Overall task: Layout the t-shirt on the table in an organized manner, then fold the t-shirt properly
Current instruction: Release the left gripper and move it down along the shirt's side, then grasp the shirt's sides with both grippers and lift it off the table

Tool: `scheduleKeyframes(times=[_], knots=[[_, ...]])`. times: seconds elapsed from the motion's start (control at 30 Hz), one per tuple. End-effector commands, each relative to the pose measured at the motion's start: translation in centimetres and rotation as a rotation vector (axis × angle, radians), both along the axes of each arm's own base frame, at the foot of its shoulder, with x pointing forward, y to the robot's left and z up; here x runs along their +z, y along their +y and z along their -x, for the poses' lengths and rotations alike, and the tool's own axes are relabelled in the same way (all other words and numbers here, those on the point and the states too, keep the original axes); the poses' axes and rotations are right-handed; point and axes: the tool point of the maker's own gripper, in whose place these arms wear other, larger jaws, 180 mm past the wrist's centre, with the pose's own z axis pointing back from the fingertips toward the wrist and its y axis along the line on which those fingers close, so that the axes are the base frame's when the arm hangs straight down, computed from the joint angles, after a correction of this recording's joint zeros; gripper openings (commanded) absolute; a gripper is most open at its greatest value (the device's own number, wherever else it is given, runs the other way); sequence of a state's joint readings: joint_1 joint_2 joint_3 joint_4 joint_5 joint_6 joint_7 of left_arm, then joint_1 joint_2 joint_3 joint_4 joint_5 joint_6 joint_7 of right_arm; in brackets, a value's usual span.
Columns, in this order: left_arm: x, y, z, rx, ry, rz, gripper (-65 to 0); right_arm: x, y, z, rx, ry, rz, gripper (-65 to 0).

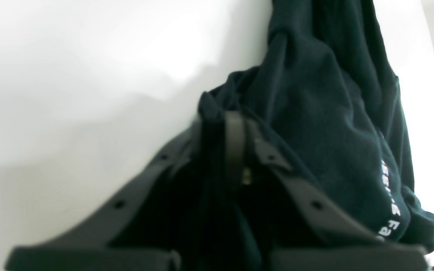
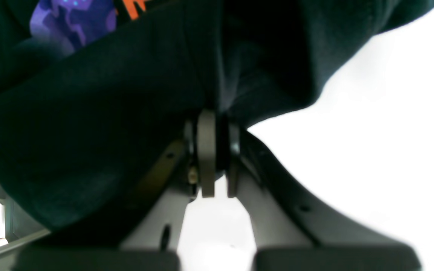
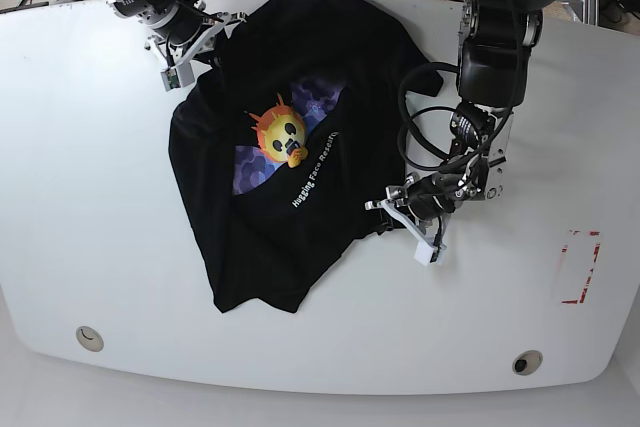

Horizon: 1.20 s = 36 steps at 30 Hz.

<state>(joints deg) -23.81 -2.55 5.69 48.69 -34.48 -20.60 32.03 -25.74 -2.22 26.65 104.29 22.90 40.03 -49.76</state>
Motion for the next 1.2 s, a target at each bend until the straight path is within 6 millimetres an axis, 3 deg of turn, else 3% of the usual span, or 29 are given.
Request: scheduleKeyframes(times=[0.0,0.13,0.33,0.5,0.8,1.17], knots=[[1.7,0.2,-1.4,0.002,-0.049,0.004,-65.0,0.6,-0.3,-0.5,-0.004,-0.028,0.003,-65.0],[2.5,0.5,-1.7,0.008,-0.069,0.005,-65.0,0.8,-1.1,-0.9,0.009,-0.035,0.028,-65.0],[5.3,3.1,-2.0,0.011,-0.172,-0.044,-65.0,1.5,-3.0,-2.0,-0.007,-0.065,0.070,-65.0],[8.9,4.6,-1.1,-0.023,-0.269,-0.082,-65.0,2.9,-4.7,-3.9,-0.028,-0.120,0.098,-65.0],[16.6,5.8,1.1,-0.124,-0.460,-0.179,-65.0,8.1,-5.9,-9.2,-0.009,-0.304,0.171,-65.0],[22.8,8.6,1.3,-0.141,-0.597,-0.268,-65.0,14.4,-7.7,-15.2,0.001,-0.484,0.249,-65.0]])
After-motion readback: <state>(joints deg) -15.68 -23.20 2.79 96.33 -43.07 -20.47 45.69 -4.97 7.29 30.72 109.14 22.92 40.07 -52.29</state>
